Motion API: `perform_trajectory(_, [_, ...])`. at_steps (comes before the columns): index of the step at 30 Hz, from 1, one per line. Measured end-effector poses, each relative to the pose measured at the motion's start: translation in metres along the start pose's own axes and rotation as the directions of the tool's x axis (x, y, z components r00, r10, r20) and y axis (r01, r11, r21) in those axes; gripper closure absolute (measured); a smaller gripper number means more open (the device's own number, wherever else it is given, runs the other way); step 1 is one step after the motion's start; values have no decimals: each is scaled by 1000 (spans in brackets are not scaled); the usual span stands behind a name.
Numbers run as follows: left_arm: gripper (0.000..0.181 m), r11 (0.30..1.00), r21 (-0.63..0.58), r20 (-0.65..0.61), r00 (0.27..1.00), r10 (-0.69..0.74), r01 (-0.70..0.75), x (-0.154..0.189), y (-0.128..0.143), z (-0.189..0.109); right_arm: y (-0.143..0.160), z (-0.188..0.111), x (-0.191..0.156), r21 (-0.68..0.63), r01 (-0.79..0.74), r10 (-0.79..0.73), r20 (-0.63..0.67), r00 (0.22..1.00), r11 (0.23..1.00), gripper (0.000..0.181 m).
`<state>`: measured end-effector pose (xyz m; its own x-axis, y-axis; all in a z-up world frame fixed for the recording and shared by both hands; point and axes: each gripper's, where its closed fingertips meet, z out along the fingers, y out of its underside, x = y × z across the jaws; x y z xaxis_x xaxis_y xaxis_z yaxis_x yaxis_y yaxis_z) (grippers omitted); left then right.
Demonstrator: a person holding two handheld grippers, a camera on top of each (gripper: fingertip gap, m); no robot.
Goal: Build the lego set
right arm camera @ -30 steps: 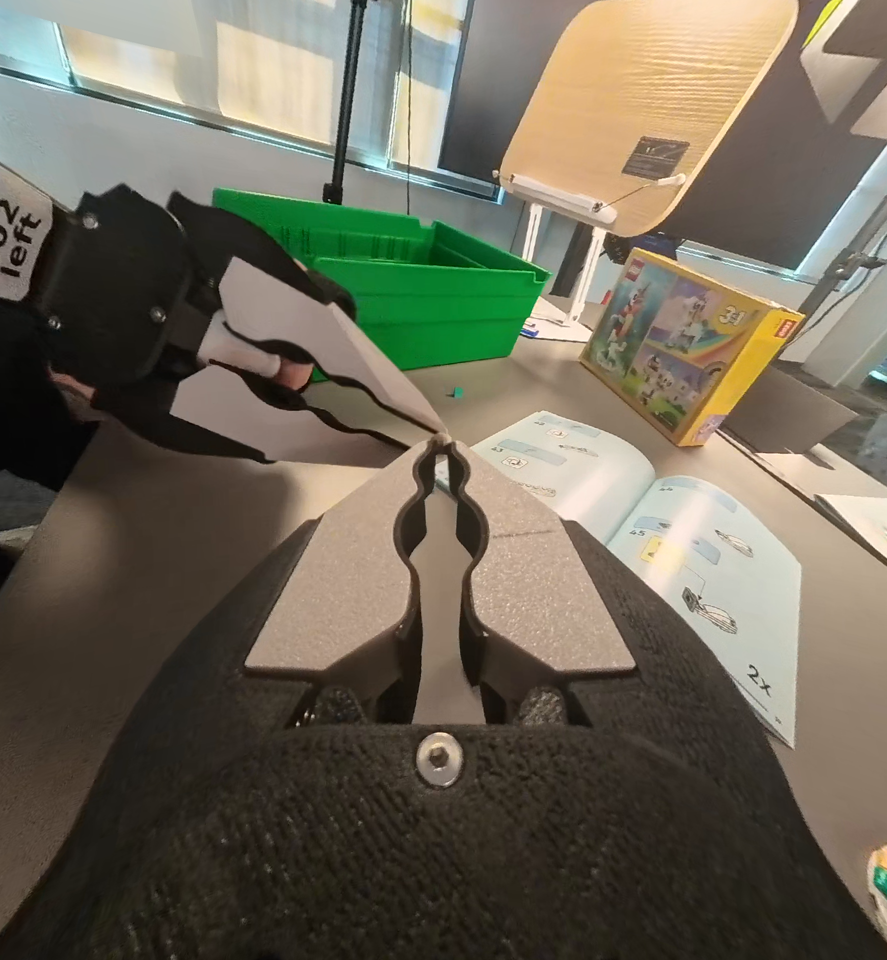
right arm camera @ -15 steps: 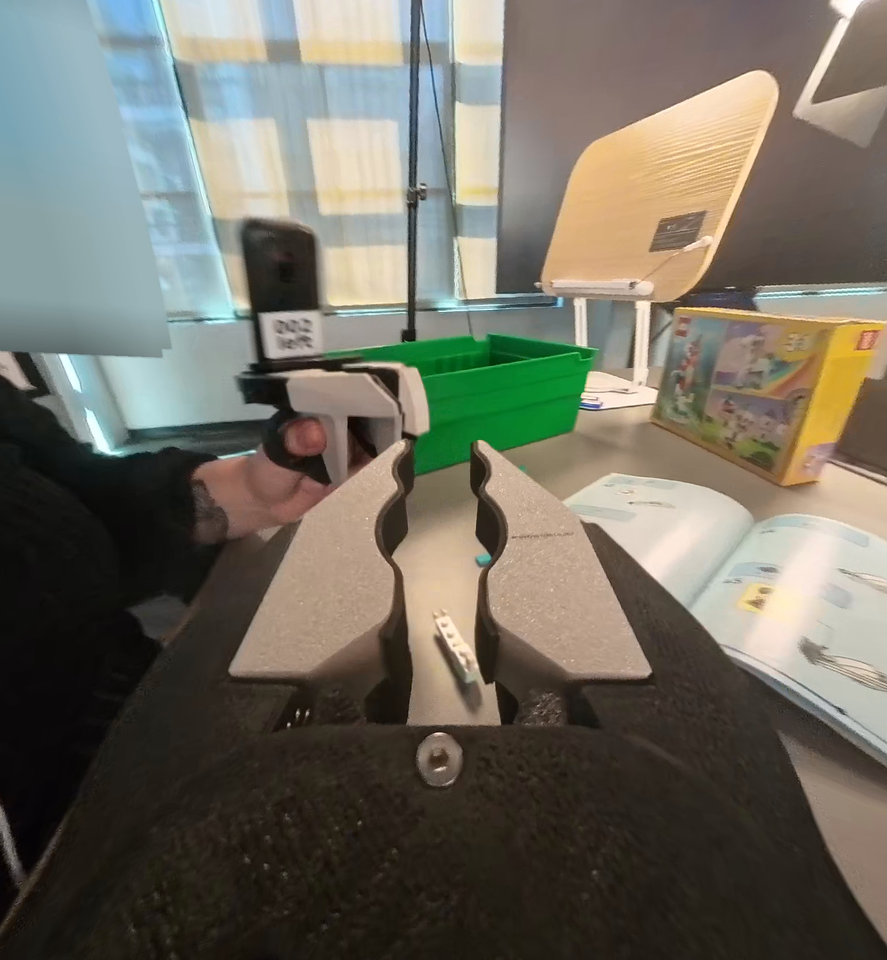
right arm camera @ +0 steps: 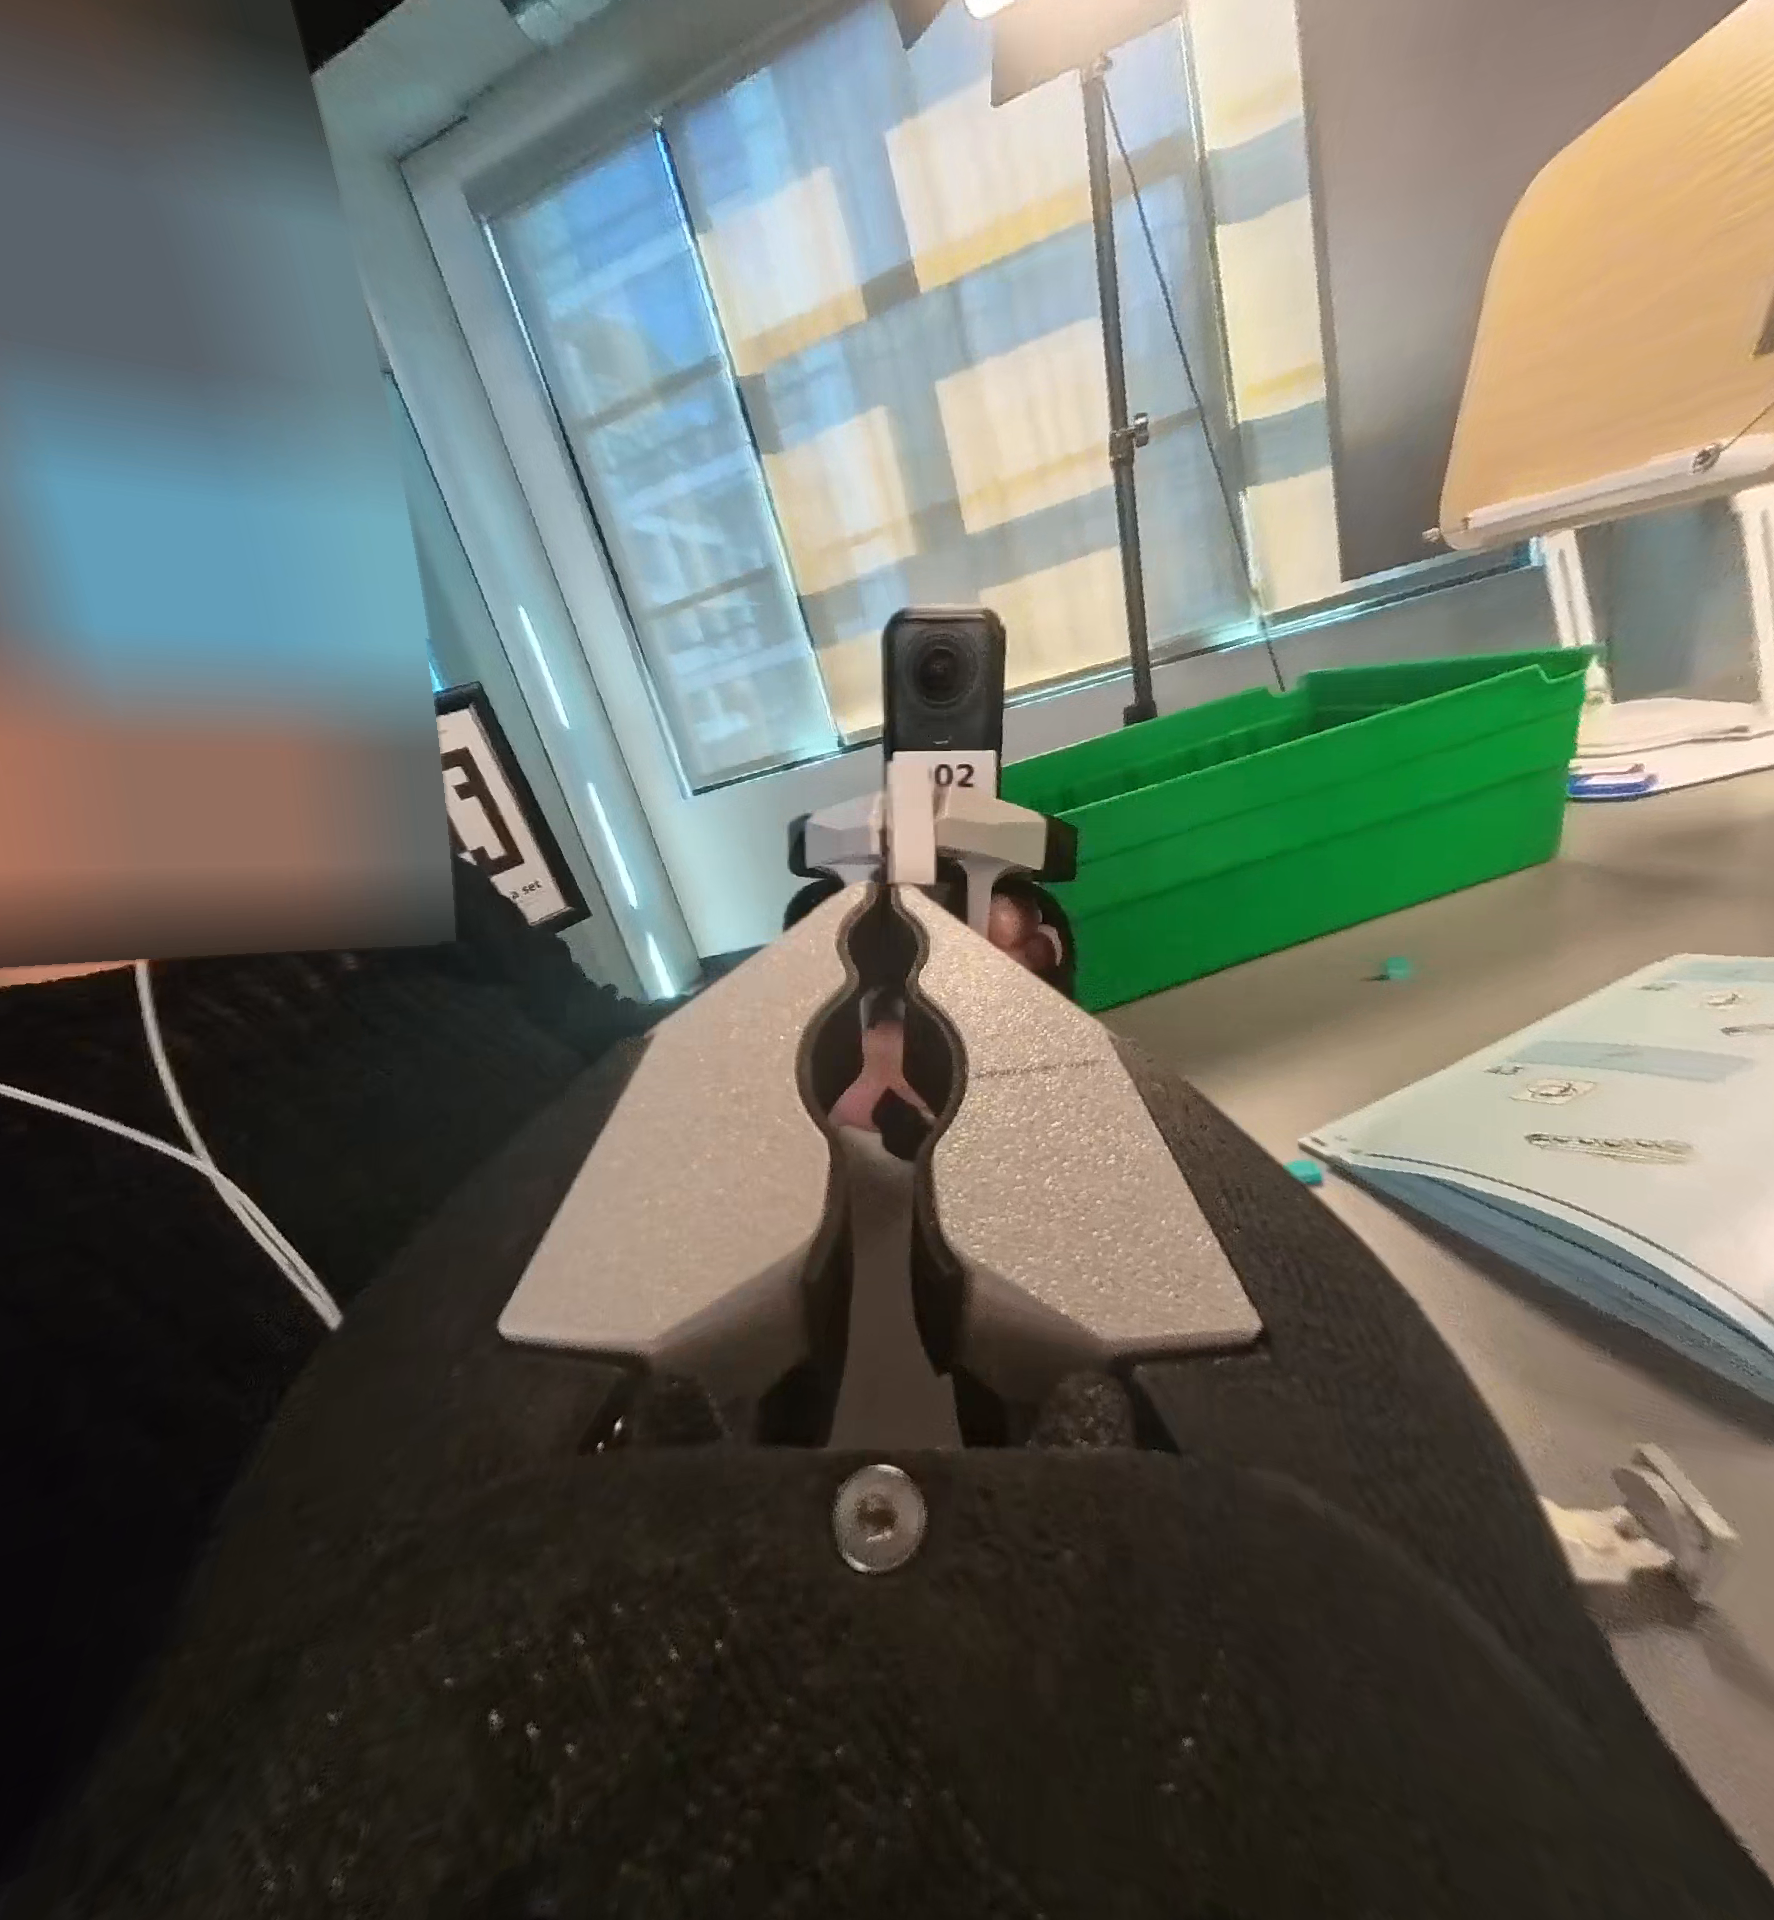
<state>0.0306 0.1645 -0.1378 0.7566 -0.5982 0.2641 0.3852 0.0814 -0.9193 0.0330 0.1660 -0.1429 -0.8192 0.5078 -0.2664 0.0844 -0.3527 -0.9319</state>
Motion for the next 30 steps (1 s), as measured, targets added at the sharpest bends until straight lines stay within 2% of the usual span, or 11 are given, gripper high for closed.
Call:
perform_trajectory(1, [175, 1000, 1, 1, 1000, -3, 3, 0, 0, -1, -2, -1, 0, 2, 10, -10, -8, 1000, 1000, 181])
perform_trajectory(6, [175, 999, -3, -48, 998, -36, 36, 6, 4, 0, 5, 1, 5, -52, 13, -15, -42, 999, 999, 161])
perform_trajectory(8, [175, 999, -23, -56, 998, -35, 34, 7, 8, 3, 7, 2, 1, -50, -16, 16, -11, 1000, 999, 164])
perform_trajectory(10, [175, 999, -26, -47, 998, -39, 37, 6, 8, 2, 8, 2, -1, -54, -18, 19, 5, 1000, 998, 175])
perform_trajectory(13, [173, 997, -78, 4, 1000, -28, 29, 0, 13, -1, 13, 1, 5, -122, 51, -57, -40, 998, 991, 176])
perform_trajectory(15, [164, 985, -165, 56, 997, 55, -45, -4, 21, -4, 24, -2, 12, -232, 137, -160, -82, 984, 963, 175])
perform_trajectory(17, [155, 947, -287, 115, 977, 181, -141, -12, 31, -9, 39, -7, 20, -374, 240, -297, -105, 949, 896, 175])
perform_trajectory(21, [170, 834, -507, 111, 943, 313, -217, -17, 54, -21, 65, -11, 28, -563, 354, -473, -76, 878, 747, 176])
perform_trajectory(25, [156, 734, -645, 69, 940, 335, -214, -19, 77, -29, 78, -11, 28, -619, 373, -502, -40, 864, 691, 175])
perform_trajectory(28, [173, 683, -693, 56, 927, 371, -231, -23, 87, -30, 84, -11, 28, -643, 387, -518, -17, 856, 661, 175])
perform_trajectory(30, [173, 653, -713, 34, 916, 399, -258, -24, 90, -32, 88, -13, 28, -655, 400, -532, -5, 846, 642, 175])
